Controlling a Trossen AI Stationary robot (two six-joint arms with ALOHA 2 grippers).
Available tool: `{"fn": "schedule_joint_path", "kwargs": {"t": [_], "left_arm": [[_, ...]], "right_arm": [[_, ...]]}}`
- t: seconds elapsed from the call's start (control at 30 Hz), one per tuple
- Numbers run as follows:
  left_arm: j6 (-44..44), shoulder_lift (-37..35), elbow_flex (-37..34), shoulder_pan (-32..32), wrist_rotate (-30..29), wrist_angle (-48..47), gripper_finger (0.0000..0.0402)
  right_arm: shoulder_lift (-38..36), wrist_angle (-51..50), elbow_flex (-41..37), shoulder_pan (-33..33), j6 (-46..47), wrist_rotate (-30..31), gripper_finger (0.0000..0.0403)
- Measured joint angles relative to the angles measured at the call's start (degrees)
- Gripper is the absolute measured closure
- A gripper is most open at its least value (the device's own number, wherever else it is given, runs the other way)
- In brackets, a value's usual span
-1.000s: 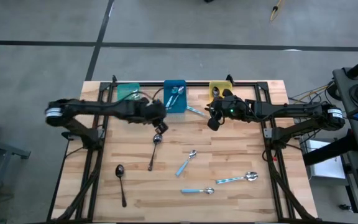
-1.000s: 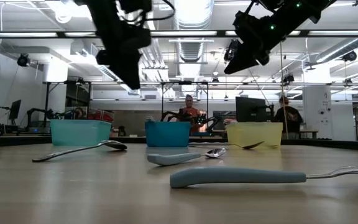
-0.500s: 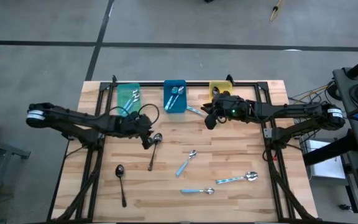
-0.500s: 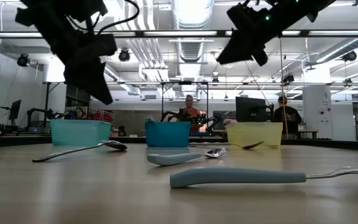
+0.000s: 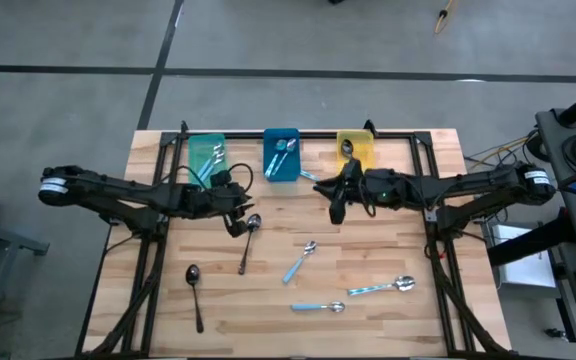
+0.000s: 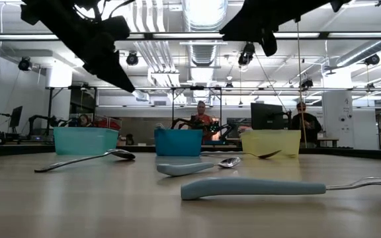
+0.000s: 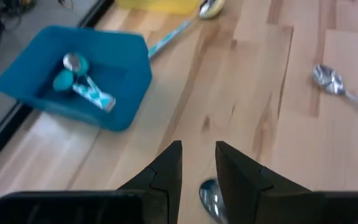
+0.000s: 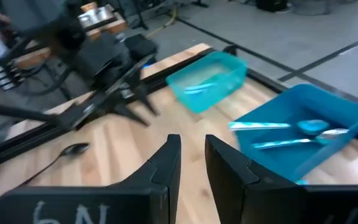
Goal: Sort silverware by color (type)
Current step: Put the black spoon into the yellow bin
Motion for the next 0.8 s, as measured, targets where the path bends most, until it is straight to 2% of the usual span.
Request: {"fn": "schedule_joint_path", "kwargs": {"t": [0.33, 0.6, 0.73, 0.8], "left_arm": [[-0.33, 3.25, -0.04, 0.00, 0.09, 3.40, 0.0324], [-1.23, 6.33, 0.02, 0.00, 0.24, 2.83, 0.0324], [-5.42, 7.06, 0.21, 0.00, 0.38, 0.07, 0.0324], [-9.45, 7.03, 0.95, 0.00, 0.53, -5.00, 0.0324]], "right_arm": [[5.86, 1.34, 0.49, 4.60, 4.13, 0.28, 0.0339], [9.61, 0.70, 0.90, 7.75, 9.12, -3.21, 0.0339], [10.44, -0.45, 0.90, 9.50, 9.28, -3.30, 0.0339], [10.44, -1.39, 0.92, 9.98, 9.67, -3.37, 0.0339]]}}
